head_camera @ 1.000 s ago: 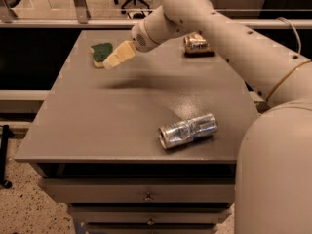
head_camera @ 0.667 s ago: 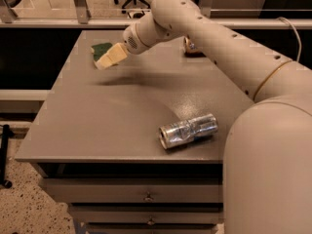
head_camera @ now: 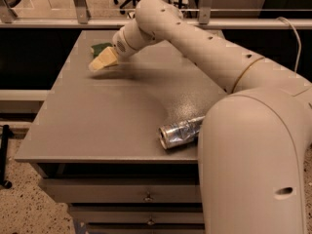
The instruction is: Move sponge near orange can
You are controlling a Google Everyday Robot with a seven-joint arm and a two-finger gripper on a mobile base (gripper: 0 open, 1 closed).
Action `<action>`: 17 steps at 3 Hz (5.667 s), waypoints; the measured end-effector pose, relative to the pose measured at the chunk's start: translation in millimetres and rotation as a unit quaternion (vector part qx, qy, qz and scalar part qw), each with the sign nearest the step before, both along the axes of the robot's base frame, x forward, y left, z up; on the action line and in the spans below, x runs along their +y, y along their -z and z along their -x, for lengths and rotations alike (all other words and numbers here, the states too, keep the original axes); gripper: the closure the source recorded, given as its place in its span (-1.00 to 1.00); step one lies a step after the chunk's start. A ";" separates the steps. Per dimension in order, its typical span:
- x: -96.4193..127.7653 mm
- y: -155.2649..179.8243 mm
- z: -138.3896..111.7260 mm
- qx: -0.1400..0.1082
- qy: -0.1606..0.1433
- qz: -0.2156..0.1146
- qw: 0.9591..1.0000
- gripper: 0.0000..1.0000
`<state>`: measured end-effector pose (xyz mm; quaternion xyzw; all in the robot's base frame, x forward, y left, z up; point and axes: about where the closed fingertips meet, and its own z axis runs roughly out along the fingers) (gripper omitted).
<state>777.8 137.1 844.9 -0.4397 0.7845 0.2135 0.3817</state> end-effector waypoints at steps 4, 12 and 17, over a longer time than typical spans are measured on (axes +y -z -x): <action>-26.2 -27.2 8.4 -0.042 0.012 -0.014 0.999 1.00; -328.7 -14.2 107.0 0.038 0.188 0.103 0.976 -0.01; -334.2 -34.6 123.9 0.039 0.175 0.067 0.982 -1.00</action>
Offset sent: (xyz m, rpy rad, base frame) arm 0.0107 -0.0054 0.0051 0.0142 -0.0511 -0.0318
